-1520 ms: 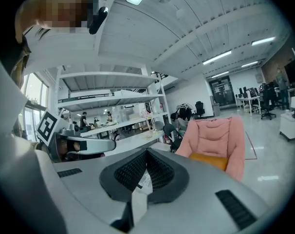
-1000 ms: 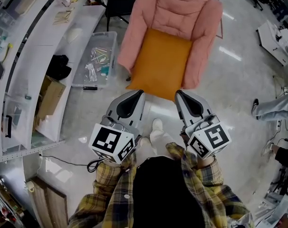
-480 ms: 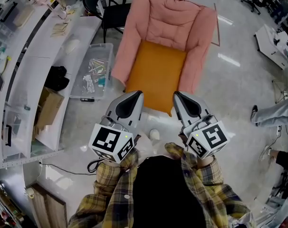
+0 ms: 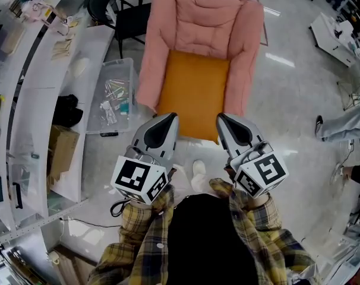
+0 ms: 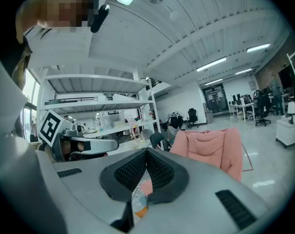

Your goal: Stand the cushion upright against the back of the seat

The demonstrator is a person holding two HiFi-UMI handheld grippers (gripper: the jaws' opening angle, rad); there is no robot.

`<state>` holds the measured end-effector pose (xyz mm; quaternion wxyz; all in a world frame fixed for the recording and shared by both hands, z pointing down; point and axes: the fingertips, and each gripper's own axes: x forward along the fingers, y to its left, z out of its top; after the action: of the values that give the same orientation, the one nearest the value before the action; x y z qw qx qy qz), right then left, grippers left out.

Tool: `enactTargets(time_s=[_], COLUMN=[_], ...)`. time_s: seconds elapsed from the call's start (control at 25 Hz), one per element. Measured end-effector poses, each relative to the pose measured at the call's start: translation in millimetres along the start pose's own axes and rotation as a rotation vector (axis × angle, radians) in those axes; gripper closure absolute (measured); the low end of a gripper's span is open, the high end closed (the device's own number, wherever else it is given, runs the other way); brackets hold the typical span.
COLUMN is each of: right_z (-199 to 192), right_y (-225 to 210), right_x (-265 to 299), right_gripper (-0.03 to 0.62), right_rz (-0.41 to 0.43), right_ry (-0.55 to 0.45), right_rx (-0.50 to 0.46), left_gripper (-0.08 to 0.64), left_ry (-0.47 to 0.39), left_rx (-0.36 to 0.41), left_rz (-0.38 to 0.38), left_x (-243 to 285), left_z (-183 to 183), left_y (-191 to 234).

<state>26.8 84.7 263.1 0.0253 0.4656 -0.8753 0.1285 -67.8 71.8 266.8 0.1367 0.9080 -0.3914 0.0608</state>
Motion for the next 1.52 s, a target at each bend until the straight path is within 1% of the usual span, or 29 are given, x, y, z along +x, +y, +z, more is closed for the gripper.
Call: enactTargets(time_s=[0.12, 0.28, 0.52, 0.8, 0.92, 1.04, 1.2, 1.4, 1.52], right_z=[-3.7, -4.3, -2.0, 8.2, 1.7, -10.5, -25.7, -54.9, -76.5], right_y=[1.5, 3.6, 5.7, -0.6, -4.2, -12.3, -25.2, -50.4, -64.6], right_x=[20.4, 48.3, 95.0, 130.7, 131.9, 128.3, 117.3, 109.9, 111.6], right_gripper=[0.574, 0.574, 0.574, 0.574, 0.574, 0.574, 0.574, 0.572, 0.572], right_rz=[-0.044, -0.116, -0.195, -0.306, -0.349, -0.383, -0.405, -0.422, -0.418], right_ry=[0.01, 0.013, 0.003, -0.034, -0.019, 0.011, 0.042, 0.116, 0.175], right_rx=[0.016, 0.035, 0.045, 0.037, 0.036, 0.031, 0.045, 0.059, 0.065], left_gripper=[0.555, 0.555, 0.555, 0.555, 0.555, 0.555, 0.555, 0.555, 0.555], left_ry=[0.022, 0.061, 0.093, 0.121, 0.142, 0.172, 0.224, 0.294, 0.34], left_rx=[0.002, 0.008, 0.04, 0.074, 0.068, 0.055, 0.053, 0.093, 0.07], left_rz=[-0.042, -0.117, -0.194, -0.284, -0.308, -0.323, -0.323, -0.302, -0.285], left_x=[7.9, 18.7, 29.3, 40.8, 47.1, 57.4, 68.5, 83.4, 92.0], left_z=[1.0, 3.1, 8.6, 14.4, 6.6, -8.4, -27.3, -54.8, -74.7], left_y=[23.7, 54.3, 98.7, 130.9, 135.3, 134.1, 125.9, 124.1, 131.7])
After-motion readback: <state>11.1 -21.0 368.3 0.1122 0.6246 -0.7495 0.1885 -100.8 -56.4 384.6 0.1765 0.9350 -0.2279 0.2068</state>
